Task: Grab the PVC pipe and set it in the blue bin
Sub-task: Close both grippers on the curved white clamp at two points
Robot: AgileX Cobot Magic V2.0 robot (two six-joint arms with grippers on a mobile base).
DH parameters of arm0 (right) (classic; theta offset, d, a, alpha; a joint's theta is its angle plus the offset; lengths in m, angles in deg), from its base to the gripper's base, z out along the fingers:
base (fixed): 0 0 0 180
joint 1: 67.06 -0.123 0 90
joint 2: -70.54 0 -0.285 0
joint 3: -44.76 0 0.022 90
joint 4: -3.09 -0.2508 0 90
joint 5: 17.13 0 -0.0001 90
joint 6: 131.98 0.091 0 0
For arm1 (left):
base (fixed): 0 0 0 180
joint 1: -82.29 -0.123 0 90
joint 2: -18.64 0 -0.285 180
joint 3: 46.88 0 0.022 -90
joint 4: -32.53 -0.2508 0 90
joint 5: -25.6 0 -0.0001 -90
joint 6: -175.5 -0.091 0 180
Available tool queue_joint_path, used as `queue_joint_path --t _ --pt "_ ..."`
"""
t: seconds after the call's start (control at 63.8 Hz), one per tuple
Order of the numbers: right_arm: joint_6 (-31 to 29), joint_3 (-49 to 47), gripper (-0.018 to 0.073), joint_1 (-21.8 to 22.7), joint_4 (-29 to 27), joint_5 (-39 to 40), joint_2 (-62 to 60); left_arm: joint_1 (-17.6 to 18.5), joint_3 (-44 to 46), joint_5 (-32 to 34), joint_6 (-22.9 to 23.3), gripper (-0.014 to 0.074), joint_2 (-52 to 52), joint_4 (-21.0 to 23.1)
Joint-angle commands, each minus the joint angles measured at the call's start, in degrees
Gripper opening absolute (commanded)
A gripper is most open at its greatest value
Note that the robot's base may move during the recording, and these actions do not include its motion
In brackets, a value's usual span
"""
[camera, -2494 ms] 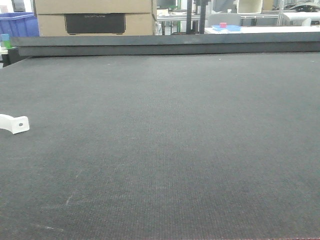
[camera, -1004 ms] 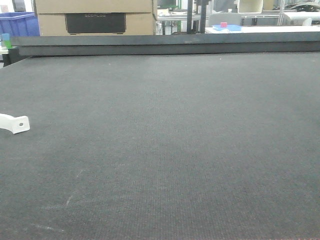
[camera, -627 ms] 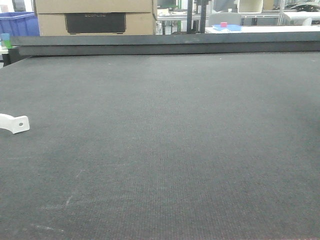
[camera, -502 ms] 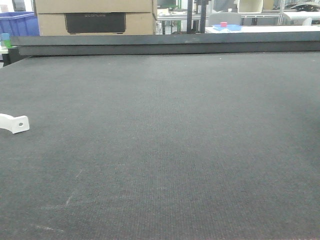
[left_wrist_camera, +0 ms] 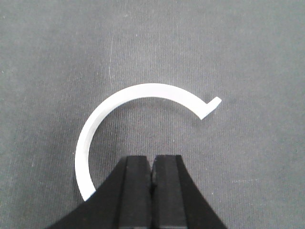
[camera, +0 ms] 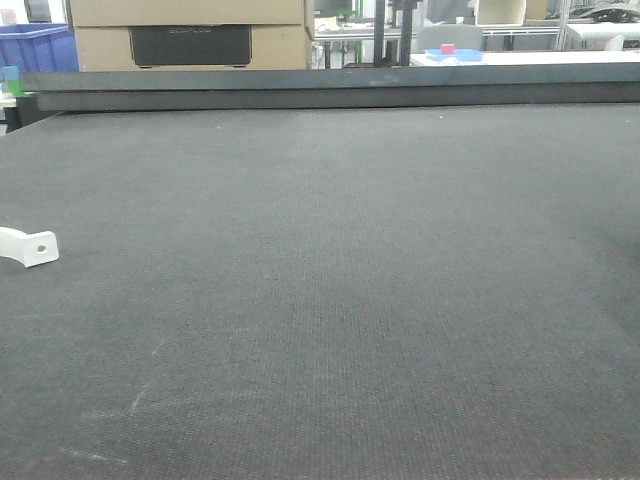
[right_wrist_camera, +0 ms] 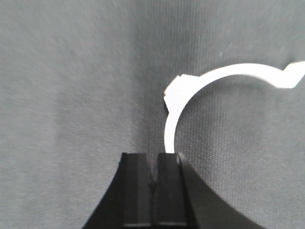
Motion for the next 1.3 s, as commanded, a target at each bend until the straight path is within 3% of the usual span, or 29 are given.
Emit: queue_joint_path --t 0.0,0.173,0.267,0.769,0.925,1.067,1.286 --pt "-0.5 -0.5 -0.0101 0.3 1.1 -0.2 2.3 0.3 -0.2 0.5 0.0 -0.0111 0.1 0.4" --pt "-0.5 -1.0 0.0176 0.3 1.1 0.4 7.5 0.3 -0.2 0.5 0.0 -0.0111 0.1 0.5" --pt "-0.5 -1.1 0.0227 0.4 1.1 1.1 9.8 0.3 -0.2 0.5 0.0 -0.0111 0.1 0.7" --pt "-0.5 -1.2 0.0185 2.4 0.7 4.2 15.9 0.3 -0.2 0.5 0.0 -0.0111 0.1 1.1" --pt "-0.5 -1.2 0.0066 2.4 0.4 4.6 17.0 0.3 -0.2 0.5 0.0 -0.0111 0.1 1.3" --pt "-0.5 -1.5 -0.0166 2.4 0.4 4.2 17.1 0.3 -0.2 0.3 0.6 -0.0111 0.1 3.0" --pt "-0.5 -5.9 -0.0167 2.4 0.4 -3.3 16.5 0.3 -0.2 -0.6 0.6 -0.0111 0.1 4.5"
